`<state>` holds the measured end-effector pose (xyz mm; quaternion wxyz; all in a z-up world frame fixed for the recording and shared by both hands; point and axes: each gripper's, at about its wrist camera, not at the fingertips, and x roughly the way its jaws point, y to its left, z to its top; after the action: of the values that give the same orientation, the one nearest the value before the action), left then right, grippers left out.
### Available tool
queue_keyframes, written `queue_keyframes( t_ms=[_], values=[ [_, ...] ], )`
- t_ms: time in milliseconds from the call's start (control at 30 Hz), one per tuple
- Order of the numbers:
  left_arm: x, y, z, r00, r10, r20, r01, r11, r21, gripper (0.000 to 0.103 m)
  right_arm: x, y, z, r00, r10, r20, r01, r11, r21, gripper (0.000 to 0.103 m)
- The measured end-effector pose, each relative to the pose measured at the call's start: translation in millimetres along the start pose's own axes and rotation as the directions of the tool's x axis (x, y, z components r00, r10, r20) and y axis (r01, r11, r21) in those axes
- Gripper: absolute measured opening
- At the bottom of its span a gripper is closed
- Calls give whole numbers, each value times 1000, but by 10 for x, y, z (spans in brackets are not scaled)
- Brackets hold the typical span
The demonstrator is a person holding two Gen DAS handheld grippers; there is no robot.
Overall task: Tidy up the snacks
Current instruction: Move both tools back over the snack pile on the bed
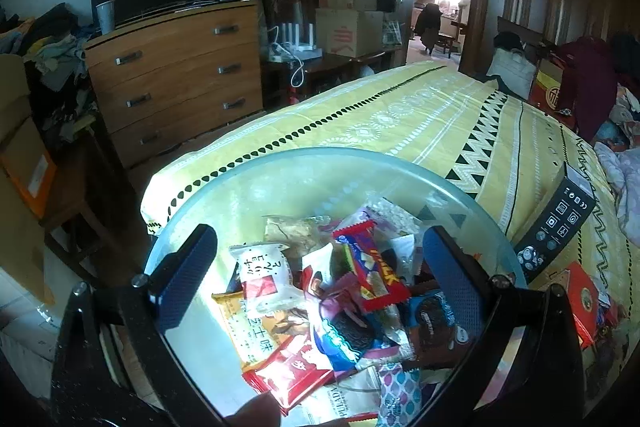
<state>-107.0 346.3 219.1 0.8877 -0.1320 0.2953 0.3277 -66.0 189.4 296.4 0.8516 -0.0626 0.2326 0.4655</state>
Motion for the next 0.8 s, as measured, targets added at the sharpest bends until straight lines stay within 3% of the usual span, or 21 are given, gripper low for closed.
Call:
queue_keyframes(
  t_ms=[133,267,333,400,467,533,567,600,633,667,700,733,800],
  values=[
    [-46,-62,-11,1000,-26,3,26,1000,3,103,-223,8,-25,998,3,67,-2,1000,-6,96],
    [-212,-321,-81,992,-117,37,114,991,75,103,-512,-74,-238,996,-20,88,22,1000,-19,96],
    [-340,-497,-138,980,-193,50,186,975,121,103,-724,-219,-502,998,-34,57,34,999,4,96],
    [-512,-722,-212,953,-301,44,290,942,171,103,-986,-383,-766,995,-81,55,78,996,46,96],
    [-727,-990,-305,911,-412,34,393,889,237,103,-1366,-686,-1188,987,-159,36,153,978,139,96],
    [-919,-1278,-437,854,-520,-18,500,810,307,103,-1624,-966,-1567,973,-229,-26,229,949,216,96],
    [-1021,-1487,-571,801,-593,-78,581,740,338,103,-1735,-1102,-1771,963,-262,-69,271,930,249,96],
    [-1063,-1599,-655,768,-629,-120,626,700,343,103,-1837,-1253,-1986,950,-287,-126,312,906,286,96],
    [-1081,-1741,-783,722,-667,-184,685,651,328,103,-1944,-1426,-2228,934,-302,-191,351,874,336,96],
    [-1031,-1939,-976,664,-692,-284,748,599,288,103,-2062,-1580,-2455,920,-307,-242,381,839,387,96],
    [-971,-2063,-1087,639,-689,-341,769,578,273,103,-2142,-1667,-2584,912,-311,-267,400,817,416,96],
    [-885,-2222,-1262,627,-669,-400,778,565,274,102,-2270,-1775,-2769,900,-322,-293,427,785,449,96],
    [-603,-2494,-1588,661,-559,-500,740,596,311,92,-2416,-1903,-2949,887,-340,-312,455,753,474,96]
  ],
)
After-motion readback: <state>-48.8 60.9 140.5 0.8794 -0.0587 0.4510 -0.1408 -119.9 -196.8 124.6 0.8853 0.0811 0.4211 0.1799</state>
